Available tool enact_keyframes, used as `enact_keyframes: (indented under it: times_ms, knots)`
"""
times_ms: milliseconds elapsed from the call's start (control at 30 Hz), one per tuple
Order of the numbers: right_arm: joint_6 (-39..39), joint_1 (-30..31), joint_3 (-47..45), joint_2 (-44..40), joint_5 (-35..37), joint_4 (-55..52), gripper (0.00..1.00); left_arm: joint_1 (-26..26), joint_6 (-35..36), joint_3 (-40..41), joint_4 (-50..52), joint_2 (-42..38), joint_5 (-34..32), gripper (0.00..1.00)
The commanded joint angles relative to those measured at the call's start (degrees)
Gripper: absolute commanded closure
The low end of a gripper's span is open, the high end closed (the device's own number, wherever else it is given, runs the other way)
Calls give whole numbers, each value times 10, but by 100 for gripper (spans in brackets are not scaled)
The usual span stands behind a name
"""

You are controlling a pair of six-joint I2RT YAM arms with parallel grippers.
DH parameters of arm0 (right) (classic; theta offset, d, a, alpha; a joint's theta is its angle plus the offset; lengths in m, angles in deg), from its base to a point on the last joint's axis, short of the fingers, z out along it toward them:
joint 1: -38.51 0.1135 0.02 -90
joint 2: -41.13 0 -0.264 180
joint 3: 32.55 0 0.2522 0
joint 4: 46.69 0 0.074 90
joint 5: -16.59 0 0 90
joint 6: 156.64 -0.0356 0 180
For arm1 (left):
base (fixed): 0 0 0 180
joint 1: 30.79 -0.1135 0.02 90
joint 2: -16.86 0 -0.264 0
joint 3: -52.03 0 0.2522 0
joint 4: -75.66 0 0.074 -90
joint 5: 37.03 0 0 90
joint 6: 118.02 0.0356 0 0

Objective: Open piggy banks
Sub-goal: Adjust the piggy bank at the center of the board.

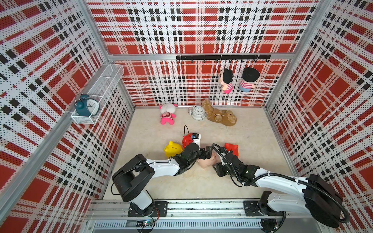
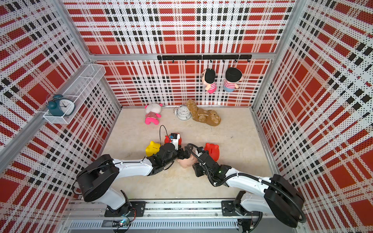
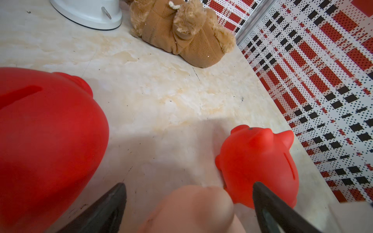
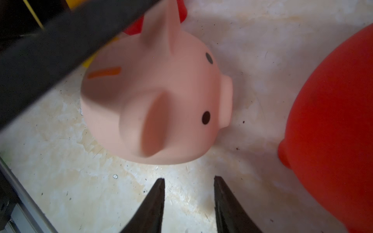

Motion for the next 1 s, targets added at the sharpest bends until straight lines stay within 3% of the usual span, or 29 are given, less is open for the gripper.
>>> enact_keyframes:
  times_ms: [0, 233, 500, 967]
  knots:
    - [-6, -4, -8, 16, -18, 67, 61, 4, 3, -1, -37, 14, 29, 4]
    - [5, -4, -10, 37, -20, 86, 62, -2, -8, 0, -54, 55, 56, 20]
    - [19, -5, -8, 30, -34, 95, 63, -38, -51, 30, -116, 69, 115, 48]
    - [57, -5, 47, 56, -75, 113, 63, -109, -71, 147, -228, 37, 133, 51]
